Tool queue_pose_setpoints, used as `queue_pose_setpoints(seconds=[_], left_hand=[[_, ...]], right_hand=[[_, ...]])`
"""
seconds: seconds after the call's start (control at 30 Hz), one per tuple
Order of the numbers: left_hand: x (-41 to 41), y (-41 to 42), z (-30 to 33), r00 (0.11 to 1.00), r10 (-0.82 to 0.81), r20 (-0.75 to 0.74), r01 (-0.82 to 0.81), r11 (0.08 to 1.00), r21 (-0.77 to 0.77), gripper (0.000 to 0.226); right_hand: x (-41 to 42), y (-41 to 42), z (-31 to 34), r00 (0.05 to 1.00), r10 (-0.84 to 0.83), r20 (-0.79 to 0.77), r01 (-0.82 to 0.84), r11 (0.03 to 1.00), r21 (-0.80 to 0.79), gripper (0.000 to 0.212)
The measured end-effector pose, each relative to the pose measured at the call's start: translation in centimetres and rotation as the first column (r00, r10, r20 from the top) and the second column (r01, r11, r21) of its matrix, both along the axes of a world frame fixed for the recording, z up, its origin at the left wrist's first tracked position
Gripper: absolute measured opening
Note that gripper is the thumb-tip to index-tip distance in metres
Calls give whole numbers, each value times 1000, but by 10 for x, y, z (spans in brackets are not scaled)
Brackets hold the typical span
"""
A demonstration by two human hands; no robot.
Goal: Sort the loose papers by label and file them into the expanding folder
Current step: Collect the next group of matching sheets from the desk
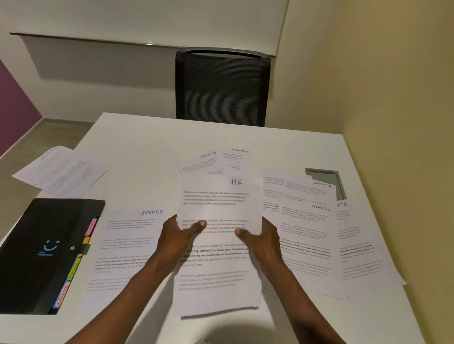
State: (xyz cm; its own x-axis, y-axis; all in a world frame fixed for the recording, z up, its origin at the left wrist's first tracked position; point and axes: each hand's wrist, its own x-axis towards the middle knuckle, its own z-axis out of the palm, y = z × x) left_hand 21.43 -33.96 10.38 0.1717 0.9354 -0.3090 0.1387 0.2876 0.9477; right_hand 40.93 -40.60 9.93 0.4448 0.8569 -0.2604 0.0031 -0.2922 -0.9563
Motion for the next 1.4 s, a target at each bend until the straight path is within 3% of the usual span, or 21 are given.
queue_pose_setpoints(seconds=[0.47, 0.7, 0.97, 1.17, 1.3, 1.4], left_hand=[[-1, -2, 22, 995, 71, 72, -79, 989, 127, 41], [-7, -30, -37, 994, 105, -22, -106, 992, -63, 45], [-8, -21, -18, 995, 92, 39, -91, 996, -25, 40], [-47, -5, -6, 995, 60, 82, -54, 996, -71, 33], [-86, 9, -8, 998, 61, 16, -59, 993, -103, 30], [-130, 26, -19, 978, 207, -37, -210, 967, -145, 31]], right_hand=[[9, -2, 39, 998, 47, 29, -51, 984, 172, 28], [-6, -31, -20, 998, 65, -20, -66, 997, -45, 35], [-7, -18, 1, 980, 81, 182, -81, 997, -10, 39], [-43, -7, 15, 925, 197, 324, -203, 979, -16, 47], [-73, 2, 16, 938, 206, 279, -200, 978, -50, 50], [-90, 8, 17, 967, 111, 229, -100, 993, -59, 53]])
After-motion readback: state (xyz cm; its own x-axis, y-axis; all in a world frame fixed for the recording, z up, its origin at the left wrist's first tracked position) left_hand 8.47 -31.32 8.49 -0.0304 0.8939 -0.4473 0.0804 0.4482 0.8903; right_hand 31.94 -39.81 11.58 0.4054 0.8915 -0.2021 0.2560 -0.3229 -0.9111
